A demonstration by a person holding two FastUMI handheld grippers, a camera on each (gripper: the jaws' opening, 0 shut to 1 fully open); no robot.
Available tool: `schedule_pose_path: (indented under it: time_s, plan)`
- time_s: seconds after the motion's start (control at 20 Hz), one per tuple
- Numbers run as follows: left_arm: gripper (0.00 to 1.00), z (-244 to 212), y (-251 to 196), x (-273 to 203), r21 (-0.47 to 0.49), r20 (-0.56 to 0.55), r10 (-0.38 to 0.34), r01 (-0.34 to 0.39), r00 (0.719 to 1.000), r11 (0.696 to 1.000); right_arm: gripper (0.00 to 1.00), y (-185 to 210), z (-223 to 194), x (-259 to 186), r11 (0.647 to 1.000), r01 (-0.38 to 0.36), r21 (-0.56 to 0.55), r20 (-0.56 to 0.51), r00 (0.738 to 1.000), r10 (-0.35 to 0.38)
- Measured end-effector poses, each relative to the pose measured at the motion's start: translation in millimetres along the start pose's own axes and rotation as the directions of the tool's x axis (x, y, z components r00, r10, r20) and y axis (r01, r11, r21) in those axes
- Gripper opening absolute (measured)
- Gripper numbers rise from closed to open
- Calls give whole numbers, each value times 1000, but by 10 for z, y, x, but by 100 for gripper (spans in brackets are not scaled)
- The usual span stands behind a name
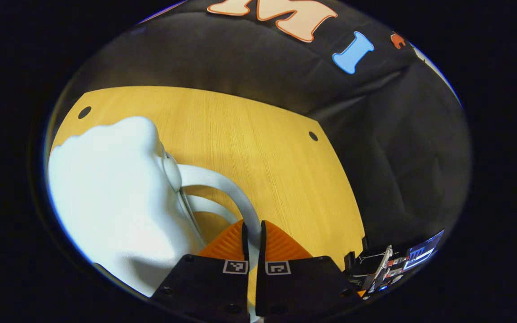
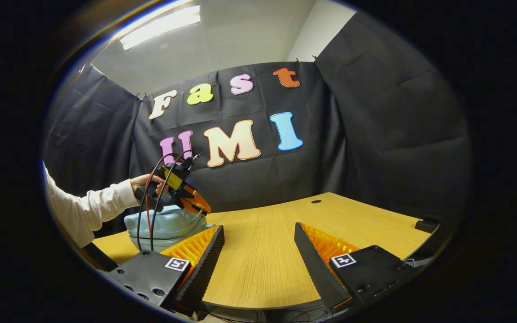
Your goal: First open the suitcase, pack the skin care products into it, and then close the suitcase.
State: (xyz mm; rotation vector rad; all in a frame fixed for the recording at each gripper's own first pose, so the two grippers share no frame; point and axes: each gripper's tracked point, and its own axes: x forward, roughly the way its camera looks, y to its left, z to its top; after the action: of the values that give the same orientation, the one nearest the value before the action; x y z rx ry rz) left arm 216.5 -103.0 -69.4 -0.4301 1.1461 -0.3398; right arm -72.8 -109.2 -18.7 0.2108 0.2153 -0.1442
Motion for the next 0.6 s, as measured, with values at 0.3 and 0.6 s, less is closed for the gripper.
schedule_pose_path:
  time_s: [0.3, 0.6]
  plan:
    - [10, -27, 78, 65, 76, -41, 126, -123, 991, 990, 98, -43, -16, 9, 1000, -5, 17, 2, 1000, 5]
    - [84, 92, -30, -347, 186, 51, 142, -149, 989, 971, 98, -44, -9, 15, 1000, 6, 15, 7, 1000, -7]
